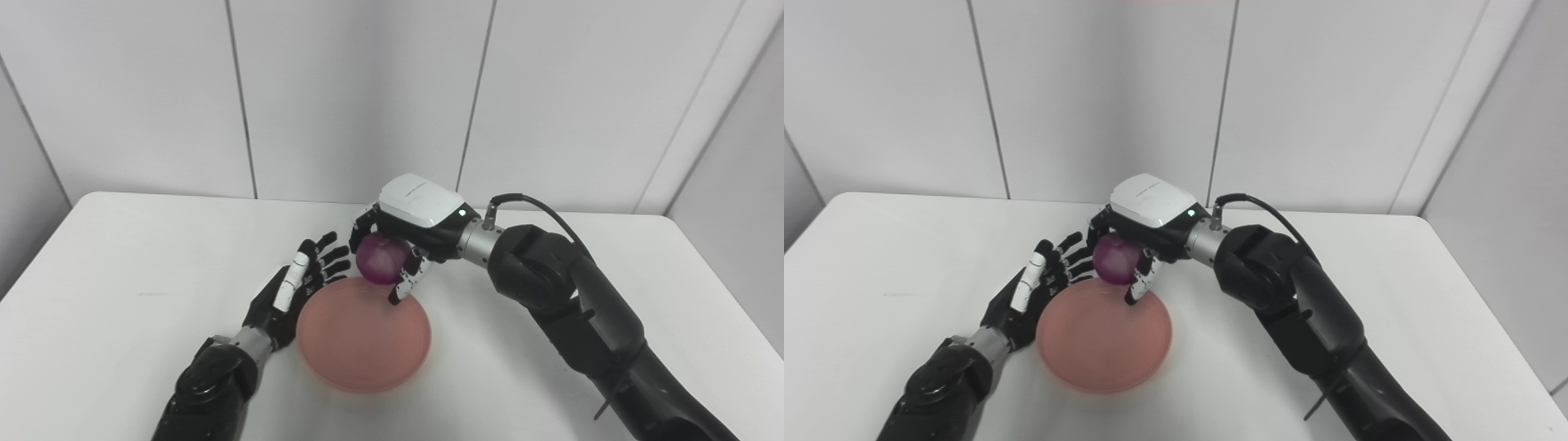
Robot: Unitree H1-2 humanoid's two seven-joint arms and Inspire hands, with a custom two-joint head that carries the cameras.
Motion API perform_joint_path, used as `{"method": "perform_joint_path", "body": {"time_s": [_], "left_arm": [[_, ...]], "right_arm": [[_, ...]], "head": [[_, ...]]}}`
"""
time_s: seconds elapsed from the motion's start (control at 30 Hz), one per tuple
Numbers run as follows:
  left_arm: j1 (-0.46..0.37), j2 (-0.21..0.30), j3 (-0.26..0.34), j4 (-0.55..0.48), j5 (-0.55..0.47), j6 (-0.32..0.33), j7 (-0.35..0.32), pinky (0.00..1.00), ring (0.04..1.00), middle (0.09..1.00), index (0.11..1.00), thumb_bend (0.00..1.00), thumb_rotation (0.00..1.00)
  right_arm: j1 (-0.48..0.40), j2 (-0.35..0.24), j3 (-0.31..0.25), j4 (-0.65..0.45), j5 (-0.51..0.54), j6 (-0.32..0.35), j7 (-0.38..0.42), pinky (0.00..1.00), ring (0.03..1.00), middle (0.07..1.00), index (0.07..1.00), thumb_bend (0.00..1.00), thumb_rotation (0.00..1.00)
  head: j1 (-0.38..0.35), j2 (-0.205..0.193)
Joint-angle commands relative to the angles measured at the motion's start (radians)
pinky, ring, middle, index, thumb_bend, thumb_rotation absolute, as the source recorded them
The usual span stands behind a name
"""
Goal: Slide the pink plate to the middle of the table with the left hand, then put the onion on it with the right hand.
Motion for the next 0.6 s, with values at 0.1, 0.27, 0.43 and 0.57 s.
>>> {"method": "perform_joint_path", "body": {"time_s": [0.1,0.27,0.43,0.57], "left_arm": [[0.049,-0.023,-0.015,0.090,0.031,0.057,0.026,0.85,0.880,0.894,0.936,0.78,0.91],[0.052,-0.034,-0.016,0.088,0.035,0.050,0.029,0.85,0.868,0.880,0.920,0.78,0.91],[0.056,-0.033,-0.011,0.077,0.035,0.059,0.030,0.85,0.868,0.882,0.915,0.78,0.92],[0.054,-0.030,-0.011,0.086,0.039,0.052,0.030,0.85,0.868,0.886,0.922,0.78,0.92]], "right_arm": [[-0.038,0.006,-0.007,-0.008,0.013,-0.023,-0.009,0.45,0.437,0.550,0.489,0.51,0.00],[-0.028,0.022,0.012,-0.027,0.000,-0.004,0.018,0.42,0.458,0.502,0.489,0.52,0.00],[-0.013,0.018,0.009,-0.018,0.001,-0.017,0.011,0.40,0.425,0.536,0.504,0.51,0.00],[-0.004,0.014,0.013,-0.010,0.010,-0.026,0.016,0.41,0.429,0.534,0.500,0.51,0.00]], "head": [[0.021,0.000],[0.039,0.007],[0.034,0.013],[0.032,0.014]]}}
